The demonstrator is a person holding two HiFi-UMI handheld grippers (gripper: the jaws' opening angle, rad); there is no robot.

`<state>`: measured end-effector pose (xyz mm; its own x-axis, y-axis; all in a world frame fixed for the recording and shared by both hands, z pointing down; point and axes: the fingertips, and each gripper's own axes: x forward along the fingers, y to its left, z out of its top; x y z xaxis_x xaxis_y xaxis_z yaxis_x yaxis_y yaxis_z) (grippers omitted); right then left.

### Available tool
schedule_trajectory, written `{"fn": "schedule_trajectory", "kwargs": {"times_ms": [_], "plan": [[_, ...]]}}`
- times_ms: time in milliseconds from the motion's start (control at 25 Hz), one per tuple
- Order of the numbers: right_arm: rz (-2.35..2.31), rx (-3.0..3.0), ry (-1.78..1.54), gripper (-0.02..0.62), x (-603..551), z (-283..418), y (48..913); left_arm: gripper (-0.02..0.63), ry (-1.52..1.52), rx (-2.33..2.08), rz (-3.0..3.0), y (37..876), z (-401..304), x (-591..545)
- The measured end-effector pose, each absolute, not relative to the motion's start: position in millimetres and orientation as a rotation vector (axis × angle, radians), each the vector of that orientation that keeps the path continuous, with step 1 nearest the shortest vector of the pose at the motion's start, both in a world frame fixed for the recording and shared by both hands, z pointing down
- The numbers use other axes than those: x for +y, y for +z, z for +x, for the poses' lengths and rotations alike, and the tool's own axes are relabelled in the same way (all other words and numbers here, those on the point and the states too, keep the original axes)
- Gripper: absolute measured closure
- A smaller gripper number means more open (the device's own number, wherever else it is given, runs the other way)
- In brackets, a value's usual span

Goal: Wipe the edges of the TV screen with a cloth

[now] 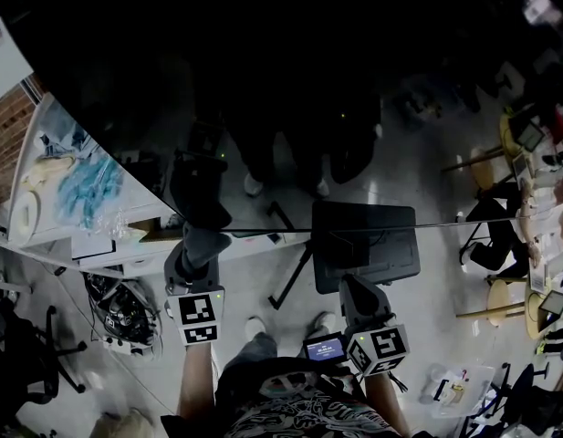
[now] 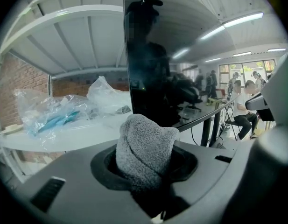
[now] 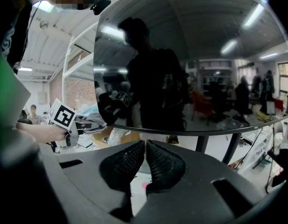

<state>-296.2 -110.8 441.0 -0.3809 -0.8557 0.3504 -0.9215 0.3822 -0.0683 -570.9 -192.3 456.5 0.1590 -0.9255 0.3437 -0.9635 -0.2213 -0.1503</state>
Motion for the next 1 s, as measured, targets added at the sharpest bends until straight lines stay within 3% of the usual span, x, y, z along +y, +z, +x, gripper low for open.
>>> {"fn": "schedule_trajectory", "kwargs": {"times_ms": [1000], "plan": [[1.602,-2.374,0.425,0.560,-107.9,-213.4,442.7,0.439,0.582,-2.028,2.152,460.3,-544.3,-197.2]]}}
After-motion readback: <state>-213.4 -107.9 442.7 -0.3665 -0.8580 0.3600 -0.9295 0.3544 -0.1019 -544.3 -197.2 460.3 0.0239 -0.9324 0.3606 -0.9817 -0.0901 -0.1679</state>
